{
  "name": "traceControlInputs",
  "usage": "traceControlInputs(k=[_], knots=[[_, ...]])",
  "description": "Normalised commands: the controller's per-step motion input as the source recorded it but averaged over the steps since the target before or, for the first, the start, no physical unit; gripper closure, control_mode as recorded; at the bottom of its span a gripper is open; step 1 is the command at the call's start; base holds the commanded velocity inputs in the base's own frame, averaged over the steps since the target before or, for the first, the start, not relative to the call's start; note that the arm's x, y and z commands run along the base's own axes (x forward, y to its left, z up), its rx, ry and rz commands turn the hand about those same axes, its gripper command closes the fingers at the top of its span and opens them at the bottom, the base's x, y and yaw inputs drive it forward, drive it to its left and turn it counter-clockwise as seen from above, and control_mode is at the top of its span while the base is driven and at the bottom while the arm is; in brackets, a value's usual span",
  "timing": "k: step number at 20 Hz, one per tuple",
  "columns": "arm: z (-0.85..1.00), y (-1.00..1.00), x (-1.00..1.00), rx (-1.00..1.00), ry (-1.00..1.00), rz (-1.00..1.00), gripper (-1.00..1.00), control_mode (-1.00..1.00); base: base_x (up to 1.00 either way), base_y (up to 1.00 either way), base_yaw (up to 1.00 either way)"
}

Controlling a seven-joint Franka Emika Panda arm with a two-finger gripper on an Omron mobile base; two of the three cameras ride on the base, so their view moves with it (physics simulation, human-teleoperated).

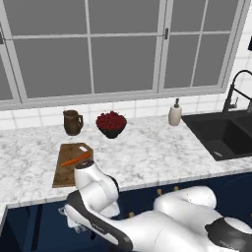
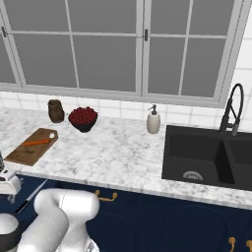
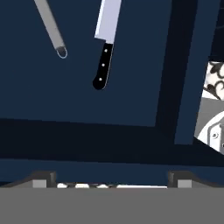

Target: Place the appropriate cutting tool for cutting the carrot skin on the cutting board.

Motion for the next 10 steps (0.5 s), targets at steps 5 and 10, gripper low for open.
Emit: traceControlInputs(k=[5, 10], knots=[[-0.68, 0.0, 0.36, 0.0, 0.1, 0.07, -1.0, -1.0, 0.0, 0.0, 0.0], [-0.59, -0.02, 0.05, 0.03, 0.08, 0.02, -1.0, -1.0, 0.0, 0.0, 0.0]])
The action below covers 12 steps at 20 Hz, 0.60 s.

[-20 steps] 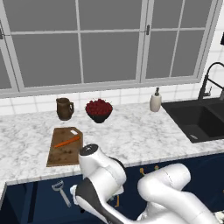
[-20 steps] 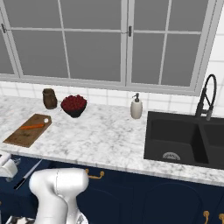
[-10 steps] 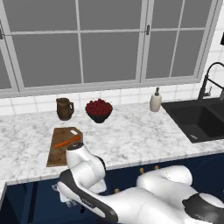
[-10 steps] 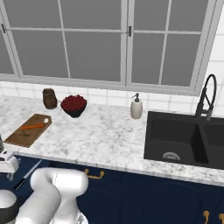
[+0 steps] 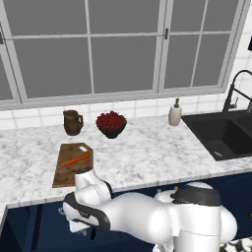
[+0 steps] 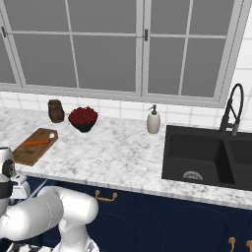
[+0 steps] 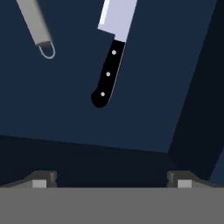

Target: Place the appropriate cutting tool for cutting the carrot skin on the cutting board.

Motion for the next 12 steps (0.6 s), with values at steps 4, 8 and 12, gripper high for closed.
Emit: traceControlInputs(k=[4, 8, 12], knots=[[-0.58, -0.13, 0.01, 0.09, 0.16, 0.01, -1.0, -1.0, 0.0, 0.0, 0.0], [-0.52, -0.07, 0.0, 0.12, 0.21, 0.0, -1.0, -1.0, 0.0, 0.0, 0.0], [-0.32, -0.22, -0.11, 0.12, 0.2, 0.0, -1.0, -1.0, 0.0, 0.0, 0.0]])
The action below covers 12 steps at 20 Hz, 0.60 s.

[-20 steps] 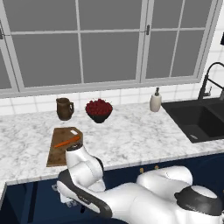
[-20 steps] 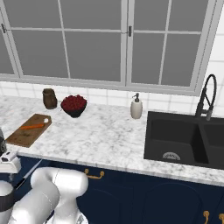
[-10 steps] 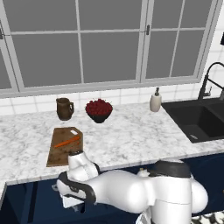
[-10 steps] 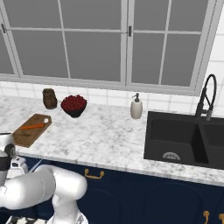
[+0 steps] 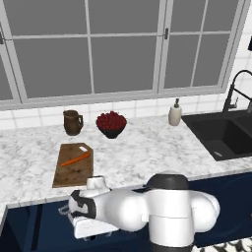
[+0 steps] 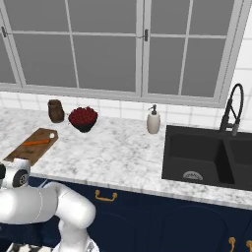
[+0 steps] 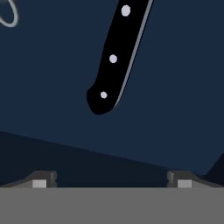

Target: Place the appropriate cutting tool for cutting the carrot skin on the cutting board.

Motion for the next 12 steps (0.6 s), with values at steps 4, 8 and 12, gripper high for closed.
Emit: traceControlInputs(k=[4, 8, 12], knots=[[-0.09, -0.29, -0.42, 0.07, 0.22, 0.0, -1.0, -1.0, 0.0, 0.0, 0.0], [-0.18, -0.36, -0.46, 0.05, 0.28, 0.0, -1.0, -1.0, 0.0, 0.0, 0.0], [-0.24, -0.47, -0.53, 0.07, 0.31, 0.0, -1.0, -1.0, 0.0, 0.0, 0.0]])
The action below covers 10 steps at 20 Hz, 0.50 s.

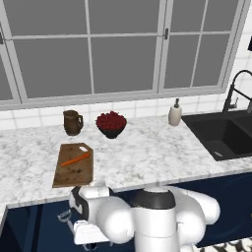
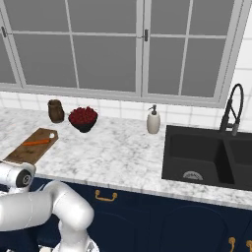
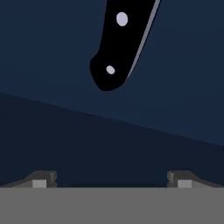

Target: Place the appropriate cutting tool for cutting the carrot skin on the cutting board.

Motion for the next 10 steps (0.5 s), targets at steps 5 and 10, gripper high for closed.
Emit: traceControlInputs(k=[5, 10], knots=[[-0.29, -0.53, -0.56, 0.05, 0.29, 0.0, -1.0, -1.0, 0.0, 0.0, 0.0], [-0.15, -0.5, -0.55, 0.02, 0.28, 0.0, -1.0, -1.0, 0.0, 0.0, 0.0]])
